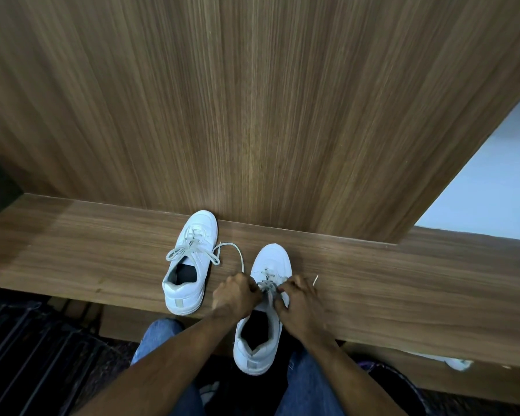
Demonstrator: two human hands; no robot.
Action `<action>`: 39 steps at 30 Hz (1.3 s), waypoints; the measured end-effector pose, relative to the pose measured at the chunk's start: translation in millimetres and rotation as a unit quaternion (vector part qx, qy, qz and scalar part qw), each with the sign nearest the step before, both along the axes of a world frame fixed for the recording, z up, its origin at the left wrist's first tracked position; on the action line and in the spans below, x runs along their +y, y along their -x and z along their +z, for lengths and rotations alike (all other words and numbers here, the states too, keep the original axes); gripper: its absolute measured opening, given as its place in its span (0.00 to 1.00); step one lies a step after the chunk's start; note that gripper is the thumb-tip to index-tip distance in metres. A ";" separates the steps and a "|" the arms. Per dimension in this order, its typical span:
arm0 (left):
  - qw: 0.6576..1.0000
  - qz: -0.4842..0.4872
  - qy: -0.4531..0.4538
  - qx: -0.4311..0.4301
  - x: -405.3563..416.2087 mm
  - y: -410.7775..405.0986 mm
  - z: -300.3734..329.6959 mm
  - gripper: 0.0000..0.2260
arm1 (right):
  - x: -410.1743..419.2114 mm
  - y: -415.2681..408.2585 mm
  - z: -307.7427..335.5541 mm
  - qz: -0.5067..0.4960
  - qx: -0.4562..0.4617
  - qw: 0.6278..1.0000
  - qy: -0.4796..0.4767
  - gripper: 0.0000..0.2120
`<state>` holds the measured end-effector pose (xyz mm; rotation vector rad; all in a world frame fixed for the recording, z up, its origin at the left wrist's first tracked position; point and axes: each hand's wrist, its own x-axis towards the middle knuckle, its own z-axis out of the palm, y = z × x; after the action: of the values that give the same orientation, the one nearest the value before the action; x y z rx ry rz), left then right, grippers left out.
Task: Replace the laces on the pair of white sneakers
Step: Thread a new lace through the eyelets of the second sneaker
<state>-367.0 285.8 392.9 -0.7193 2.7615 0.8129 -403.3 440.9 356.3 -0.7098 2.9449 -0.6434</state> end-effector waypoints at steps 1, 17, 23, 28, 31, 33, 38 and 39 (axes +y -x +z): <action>1.000 0.000 0.000 0.000 0.4 -0.4 -0.2 0.12 | 0.1 0.7 -1.7 -0.013 0.007 1.000 0.006 0.10; 1.000 0.004 -0.004 0.013 -2.7 0.2 -9.8 0.10 | -5.1 11.3 -13.8 -0.054 -0.117 0.982 0.137 0.05; 1.000 -0.003 -0.019 0.006 -5.5 1.8 -12.6 0.10 | 5.5 40.8 60.8 -0.205 -0.059 0.851 0.480 0.12; 1.000 -0.012 -0.021 0.009 -4.8 2.0 -11.7 0.09 | 30.6 69.6 60.5 -0.244 0.011 0.883 0.400 0.07; 0.999 -0.021 -0.042 0.011 -11.3 1.8 -12.3 0.11 | 33.8 53.3 31.0 -0.205 0.002 0.966 0.159 0.22; 0.994 -0.037 -0.105 0.022 -21.2 2.6 -15.5 0.15 | 30.4 34.7 14.0 -0.111 0.007 0.991 0.071 0.25; 0.981 -0.123 -0.152 0.003 -38.4 3.1 -22.0 0.07 | 4.6 2.2 -4.7 0.043 -0.086 0.995 0.005 0.13; 0.982 -0.133 -0.134 0.001 -39.4 3.5 -24.2 0.09 | 0.7 0.4 -4.5 0.032 -0.085 0.996 0.012 0.11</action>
<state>-370.5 246.5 368.7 -0.2911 2.5975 1.0926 -403.7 441.5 351.8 -0.7098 2.7529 -0.6991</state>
